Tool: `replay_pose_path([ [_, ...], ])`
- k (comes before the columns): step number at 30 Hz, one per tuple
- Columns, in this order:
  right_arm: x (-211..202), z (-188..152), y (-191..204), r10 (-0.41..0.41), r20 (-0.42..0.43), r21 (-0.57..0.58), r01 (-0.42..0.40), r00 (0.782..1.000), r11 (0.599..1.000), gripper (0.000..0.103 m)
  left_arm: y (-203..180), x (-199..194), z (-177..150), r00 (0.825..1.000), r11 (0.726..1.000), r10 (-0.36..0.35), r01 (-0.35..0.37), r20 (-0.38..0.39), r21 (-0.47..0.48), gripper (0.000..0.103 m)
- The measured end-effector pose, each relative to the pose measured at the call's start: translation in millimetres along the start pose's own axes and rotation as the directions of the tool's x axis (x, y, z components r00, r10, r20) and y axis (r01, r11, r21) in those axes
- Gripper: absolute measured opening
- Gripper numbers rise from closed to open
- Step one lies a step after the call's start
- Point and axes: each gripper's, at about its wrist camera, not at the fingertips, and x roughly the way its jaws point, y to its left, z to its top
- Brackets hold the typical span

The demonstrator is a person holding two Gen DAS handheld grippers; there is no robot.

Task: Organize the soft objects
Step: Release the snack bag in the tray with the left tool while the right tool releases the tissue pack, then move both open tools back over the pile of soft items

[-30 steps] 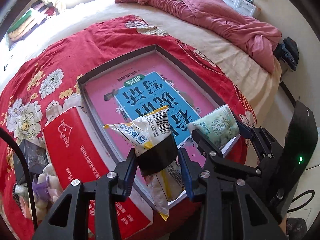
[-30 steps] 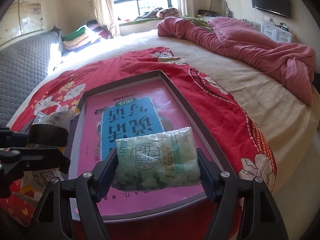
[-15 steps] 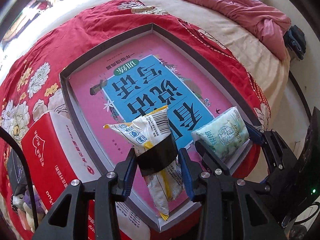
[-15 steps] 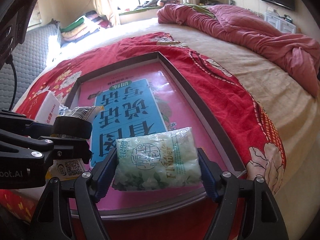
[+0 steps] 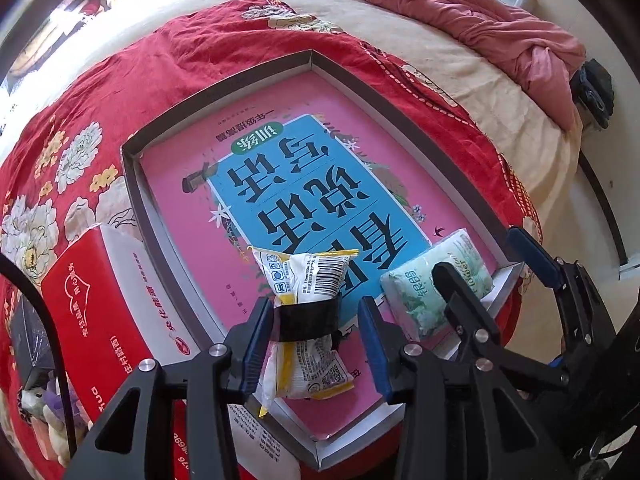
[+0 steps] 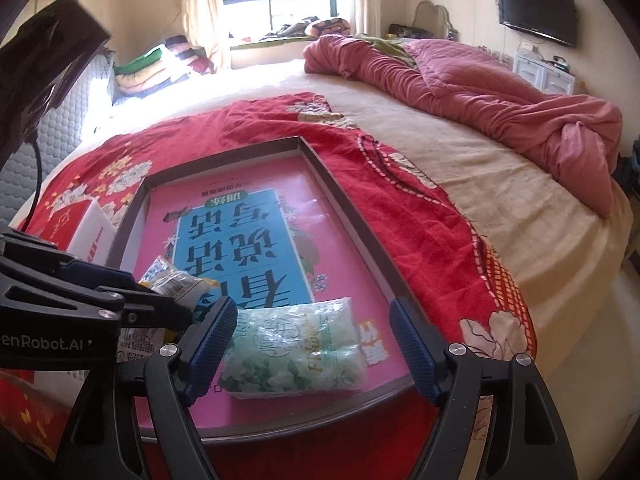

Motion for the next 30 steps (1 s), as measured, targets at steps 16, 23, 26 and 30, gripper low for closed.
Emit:
replay_pose_path([
  [16, -1.6, 1.9, -6.3, -0.009, 0.019, 0.036, 0.008, 1.0, 0.999, 0.08, 7.3, -31.9, -22.2, 0.996, 1.0, 0.027, -0.026, 0.09, -0.006, 0.061],
  [23, -6.3, 2.8, -2.8, -0.011, 0.036, 0.031, 0.01, 0.999, 0.999, 0.08, 7.9, -50.9, -35.7, 0.989, 0.999, 0.037, -0.035, 0.144, -0.017, 0.068],
  [26, -10.1, 3.3, -1.3, -0.01, 0.042, 0.033, 0.008, 0.999, 0.999, 0.08, 8.9, -55.6, -41.1, 0.987, 0.999, 0.033, -0.03, 0.156, -0.023, 0.072],
  [30, -17.1, 4.1, -0.1, -0.015, 0.055, 0.044, 0.013, 0.998, 0.999, 0.08, 12.5, -62.1, -47.0, 0.984, 0.999, 0.027, -0.021, 0.178, -0.04, 0.073],
])
